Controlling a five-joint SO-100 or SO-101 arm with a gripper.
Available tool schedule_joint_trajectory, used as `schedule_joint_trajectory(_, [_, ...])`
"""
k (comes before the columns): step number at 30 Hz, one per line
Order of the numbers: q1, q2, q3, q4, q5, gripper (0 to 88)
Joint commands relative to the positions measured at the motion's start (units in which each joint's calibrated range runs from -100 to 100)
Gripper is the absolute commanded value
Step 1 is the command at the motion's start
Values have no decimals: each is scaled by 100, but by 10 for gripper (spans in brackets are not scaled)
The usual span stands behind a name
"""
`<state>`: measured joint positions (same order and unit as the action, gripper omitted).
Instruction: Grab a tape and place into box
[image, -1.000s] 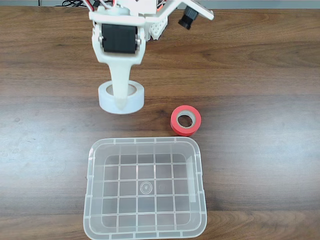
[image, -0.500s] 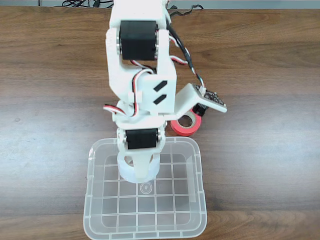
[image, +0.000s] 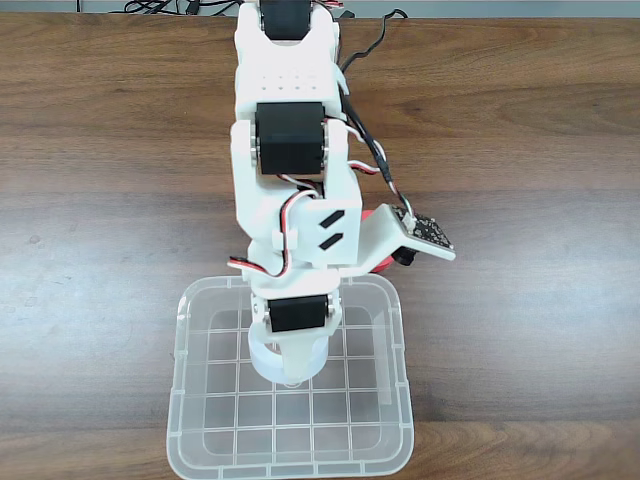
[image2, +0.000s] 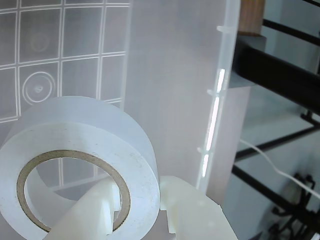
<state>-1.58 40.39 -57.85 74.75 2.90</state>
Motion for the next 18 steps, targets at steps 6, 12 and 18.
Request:
schedule_joint_trajectory(6, [55,-105,-588,-60,0,279])
schedule_joint_trajectory(12, [85,-105,-588,-43,0,279])
schedule_joint_trajectory(18, [77,-162,-588,111,-10,279])
